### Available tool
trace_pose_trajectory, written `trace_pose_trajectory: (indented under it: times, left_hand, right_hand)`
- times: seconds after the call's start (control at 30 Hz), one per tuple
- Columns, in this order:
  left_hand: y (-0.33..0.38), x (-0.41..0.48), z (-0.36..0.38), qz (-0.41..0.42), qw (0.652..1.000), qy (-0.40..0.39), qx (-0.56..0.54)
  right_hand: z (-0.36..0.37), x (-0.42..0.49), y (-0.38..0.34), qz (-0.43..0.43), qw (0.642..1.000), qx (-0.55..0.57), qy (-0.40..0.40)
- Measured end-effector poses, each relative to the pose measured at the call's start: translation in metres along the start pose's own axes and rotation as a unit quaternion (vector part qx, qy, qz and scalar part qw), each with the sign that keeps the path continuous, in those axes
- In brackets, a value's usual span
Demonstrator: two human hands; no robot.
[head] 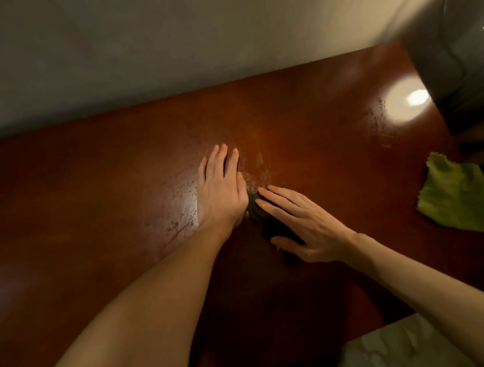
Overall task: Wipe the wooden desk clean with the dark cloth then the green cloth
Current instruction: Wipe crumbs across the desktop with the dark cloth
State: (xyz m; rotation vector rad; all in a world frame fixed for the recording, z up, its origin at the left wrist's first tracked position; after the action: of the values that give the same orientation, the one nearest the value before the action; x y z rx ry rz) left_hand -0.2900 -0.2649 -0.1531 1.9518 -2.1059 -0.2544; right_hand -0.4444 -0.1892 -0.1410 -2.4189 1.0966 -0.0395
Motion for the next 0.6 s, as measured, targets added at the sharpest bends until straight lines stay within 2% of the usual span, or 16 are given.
trace_pose_trajectory:
  times: [0.13,0.23,0.43,0.6]
  left_hand:
    - [-0.001,-0.001,0.000,0.004,1.000,0.000,0.002]
    - [-0.001,-0.001,0.000,0.006,1.000,0.000,0.000]
    - [0.000,-0.002,-0.001,0.015,1.000,0.007,-0.019]
    - [-0.005,-0.001,-0.006,0.004,0.994,0.021,-0.111]
  right_hand:
    - [0.021,0.006,-0.011,-0.018,0.997,-0.069,0.002]
    - [0.022,0.008,-0.017,0.019,0.998,-0.052,0.034]
    - [0.031,0.011,-0.045,0.123,0.977,-0.040,0.171]
    - [0.030,0.018,-0.058,0.200,0.949,-0.029,0.241]
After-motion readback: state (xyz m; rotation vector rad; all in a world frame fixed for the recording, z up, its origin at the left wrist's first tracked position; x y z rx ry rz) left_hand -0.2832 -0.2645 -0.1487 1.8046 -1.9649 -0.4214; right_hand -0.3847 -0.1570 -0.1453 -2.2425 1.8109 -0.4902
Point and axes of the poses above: each hand's wrist, its own x-axis towards the middle knuckle, its own z-axis out of the palm, y = z × x, the point moved 9 cm from there along x, towards the middle knuckle, and after that the axes turned 4 degrees about y, right-handed, at the moved point
